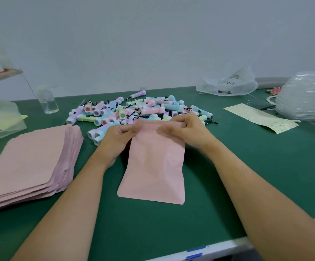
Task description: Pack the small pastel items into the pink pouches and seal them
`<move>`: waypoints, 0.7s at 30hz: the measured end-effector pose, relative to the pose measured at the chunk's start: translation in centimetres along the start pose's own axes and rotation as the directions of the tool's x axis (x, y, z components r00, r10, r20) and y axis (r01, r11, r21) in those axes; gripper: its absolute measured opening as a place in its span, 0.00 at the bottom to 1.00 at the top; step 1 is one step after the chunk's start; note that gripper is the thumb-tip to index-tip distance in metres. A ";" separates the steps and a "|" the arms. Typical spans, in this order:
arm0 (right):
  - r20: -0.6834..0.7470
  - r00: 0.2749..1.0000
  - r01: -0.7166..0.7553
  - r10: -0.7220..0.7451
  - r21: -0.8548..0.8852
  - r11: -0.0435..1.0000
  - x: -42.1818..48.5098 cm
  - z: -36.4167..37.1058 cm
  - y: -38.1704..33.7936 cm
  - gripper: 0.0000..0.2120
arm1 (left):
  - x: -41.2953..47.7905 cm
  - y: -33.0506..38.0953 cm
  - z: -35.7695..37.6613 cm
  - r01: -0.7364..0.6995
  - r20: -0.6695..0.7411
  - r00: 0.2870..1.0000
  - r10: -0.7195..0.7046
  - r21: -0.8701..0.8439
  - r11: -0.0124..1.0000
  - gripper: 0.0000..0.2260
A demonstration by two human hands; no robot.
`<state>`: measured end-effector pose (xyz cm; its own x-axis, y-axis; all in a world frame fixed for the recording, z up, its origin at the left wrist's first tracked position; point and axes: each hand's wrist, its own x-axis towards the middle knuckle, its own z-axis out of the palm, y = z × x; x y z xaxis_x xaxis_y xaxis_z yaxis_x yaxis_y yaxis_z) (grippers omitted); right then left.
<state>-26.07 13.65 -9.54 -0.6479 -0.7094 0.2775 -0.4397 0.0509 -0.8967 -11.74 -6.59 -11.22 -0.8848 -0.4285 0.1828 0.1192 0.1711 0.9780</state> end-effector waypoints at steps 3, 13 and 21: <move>0.049 0.999 0.013 -0.010 -0.070 0.997 -0.2 -0.5 0.4 0.19 | -0.1 0.0 0.0 0.001 0.002 1.000 -0.001 0.028 1.000 0.16; 0.093 0.996 -0.016 0.017 -0.021 1.000 0.5 -0.4 1.3 0.16 | 0.2 0.3 -0.1 0.030 0.023 0.999 -0.031 0.021 0.999 0.17; 0.052 0.998 0.049 -0.041 -0.178 0.983 0.0 0.3 0.2 0.17 | 0.0 0.6 0.2 0.060 -0.053 0.997 -0.061 -0.018 0.998 0.21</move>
<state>-26.01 13.47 -9.76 -0.5960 -0.7468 0.2952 -0.5750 0.1402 -0.8061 -11.74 -6.26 -10.70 -0.8652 -0.4848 0.1284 0.0743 0.1293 0.9888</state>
